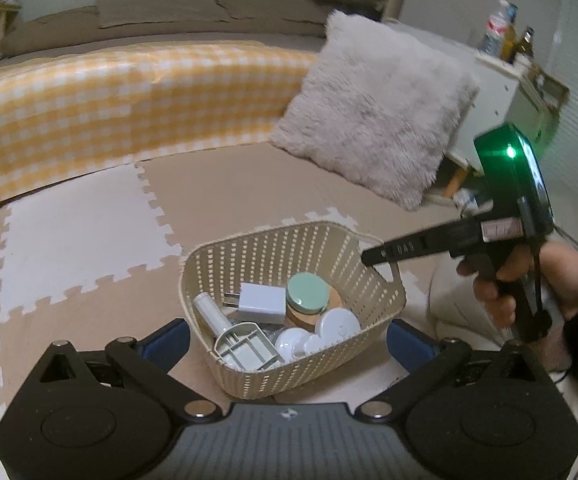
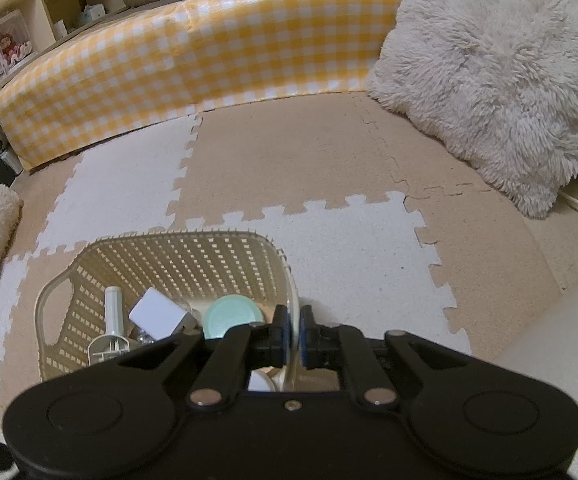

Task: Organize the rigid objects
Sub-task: 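Lift the open left tool out of the basket, then lower the basket onto the floor mat with the right tool and back away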

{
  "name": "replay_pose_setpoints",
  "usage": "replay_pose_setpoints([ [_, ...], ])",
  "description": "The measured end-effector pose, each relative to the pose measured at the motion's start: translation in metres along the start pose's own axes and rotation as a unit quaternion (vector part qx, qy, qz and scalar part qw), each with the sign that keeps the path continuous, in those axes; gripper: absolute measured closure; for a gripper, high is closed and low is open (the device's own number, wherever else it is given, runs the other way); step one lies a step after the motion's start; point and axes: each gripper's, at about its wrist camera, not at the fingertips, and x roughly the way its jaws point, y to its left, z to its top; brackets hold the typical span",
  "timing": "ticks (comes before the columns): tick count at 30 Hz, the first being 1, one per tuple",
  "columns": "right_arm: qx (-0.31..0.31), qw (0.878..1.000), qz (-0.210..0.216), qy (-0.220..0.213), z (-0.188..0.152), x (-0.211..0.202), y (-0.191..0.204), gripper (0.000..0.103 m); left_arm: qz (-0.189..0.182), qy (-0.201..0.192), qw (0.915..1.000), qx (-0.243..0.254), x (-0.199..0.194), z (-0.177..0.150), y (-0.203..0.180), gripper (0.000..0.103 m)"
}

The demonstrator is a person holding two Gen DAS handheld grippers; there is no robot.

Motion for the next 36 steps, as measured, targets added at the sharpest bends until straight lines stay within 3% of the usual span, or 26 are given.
replay_pose_setpoints([
  [5, -0.001, 1.0, -0.001, -0.019, 0.0, -0.015, 0.002, 0.087, 0.015, -0.021, 0.9991, -0.034, -0.013, -0.002, 0.002, 0.0],
  [7, -0.002, 1.0, 0.0, -0.031, 0.0, -0.026, 0.004, 0.077, 0.028, -0.031, 0.9982, -0.044, -0.019, -0.003, 0.002, 0.0],
  [12, -0.007, 0.998, 0.002, -0.063, -0.001, -0.062, 0.012, 0.068, 0.042, -0.051, 0.9953, -0.07, -0.037, -0.006, 0.004, 0.0],
  [24, -0.02, 0.993, 0.008, -0.119, -0.04, -0.15, 0.027, 0.036, 0.108, -0.096, 0.9873, -0.066, -0.082, -0.018, -0.017, 0.0],
  [32, -0.032, 0.99, -0.01, -0.138, -0.072, -0.178, 0.032, 0.012, 0.118, -0.111, 0.9838, -0.077, -0.1, -0.025, -0.026, 0.0],
  [36, -0.037, 0.988, -0.016, -0.152, -0.084, -0.185, 0.034, 0.002, 0.144, -0.109, 0.9808, -0.074, -0.102, -0.031, -0.03, 0.0],
])
